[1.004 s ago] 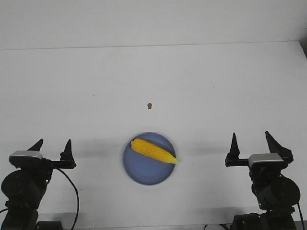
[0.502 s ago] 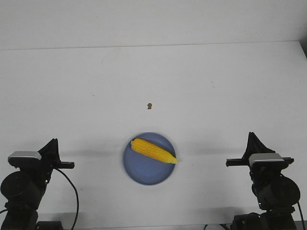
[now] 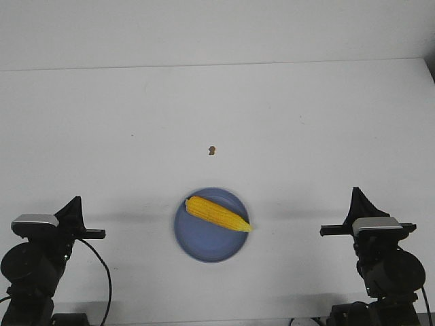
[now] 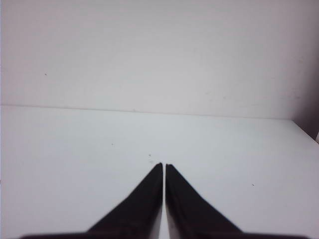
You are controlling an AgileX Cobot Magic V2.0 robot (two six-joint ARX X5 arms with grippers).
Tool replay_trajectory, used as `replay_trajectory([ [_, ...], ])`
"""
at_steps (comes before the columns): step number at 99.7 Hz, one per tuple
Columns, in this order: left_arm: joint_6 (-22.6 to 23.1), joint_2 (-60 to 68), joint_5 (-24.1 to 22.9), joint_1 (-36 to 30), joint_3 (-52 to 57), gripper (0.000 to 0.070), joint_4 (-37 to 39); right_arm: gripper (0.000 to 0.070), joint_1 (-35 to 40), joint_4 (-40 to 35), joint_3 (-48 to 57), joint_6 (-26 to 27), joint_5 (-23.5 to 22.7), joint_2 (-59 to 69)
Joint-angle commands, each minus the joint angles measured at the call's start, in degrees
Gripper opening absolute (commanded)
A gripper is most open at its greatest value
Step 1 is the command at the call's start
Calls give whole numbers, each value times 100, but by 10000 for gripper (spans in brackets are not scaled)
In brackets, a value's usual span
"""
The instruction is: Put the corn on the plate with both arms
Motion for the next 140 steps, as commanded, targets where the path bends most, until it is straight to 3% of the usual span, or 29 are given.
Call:
replay_trajectory([
  [1,-2,4,-13,7,68,12,52,13,-4,66,37,79,20,7],
  [68,7,-372,-13,7,-2,12,133,13,-4,63,37,79,20,7],
  [97,-120,-1410,-13,4,-1451,12,1506,13,-4,63,35,79,17,7],
  [140,-247,-2435,-92,7,-2638,12,1709,13,-4,63,37,79,20,7],
])
